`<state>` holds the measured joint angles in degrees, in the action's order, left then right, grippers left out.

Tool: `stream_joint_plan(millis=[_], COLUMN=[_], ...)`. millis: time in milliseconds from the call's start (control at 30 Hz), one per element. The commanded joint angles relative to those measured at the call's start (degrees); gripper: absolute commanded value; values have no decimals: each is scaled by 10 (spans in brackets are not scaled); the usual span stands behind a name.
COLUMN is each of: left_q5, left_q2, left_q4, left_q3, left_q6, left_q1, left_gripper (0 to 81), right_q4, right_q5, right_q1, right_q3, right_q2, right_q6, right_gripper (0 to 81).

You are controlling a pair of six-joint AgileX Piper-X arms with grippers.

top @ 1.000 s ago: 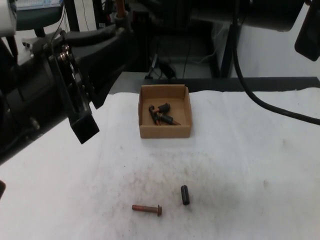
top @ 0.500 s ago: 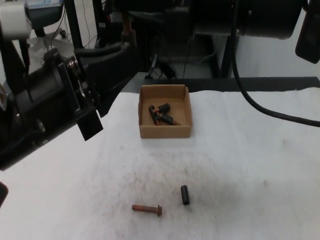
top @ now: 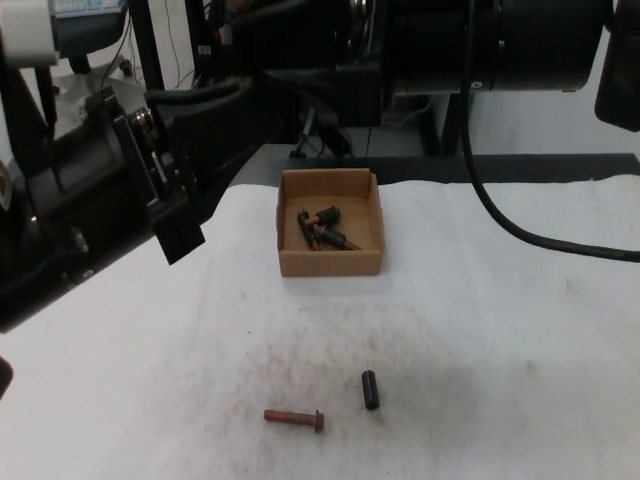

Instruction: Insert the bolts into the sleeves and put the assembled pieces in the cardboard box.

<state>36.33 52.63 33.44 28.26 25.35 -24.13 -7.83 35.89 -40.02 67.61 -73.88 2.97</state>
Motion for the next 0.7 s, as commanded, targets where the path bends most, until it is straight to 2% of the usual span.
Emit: stream_joint_plan(millis=[0,433,600,667], left_q5=[-2,-2,10,20], left_q2=[-5,-5,-4,-4], left_q4=[16,16,-36,-66], left_q3=[7,8,8,8], left_q6=[5,4,3,1], left_q1=[0,0,0,0], left_gripper=[0,0,0,0], right_q4=[-1,54,102,116], right_q5=[5,5,5,-15], right_q1=[1,1,1,1], right_q3=[2,2,2,2], right_q2=[3,3,3,3], right_q6=[-5,-5,-5,-4], right_gripper=[421,432,432,420])
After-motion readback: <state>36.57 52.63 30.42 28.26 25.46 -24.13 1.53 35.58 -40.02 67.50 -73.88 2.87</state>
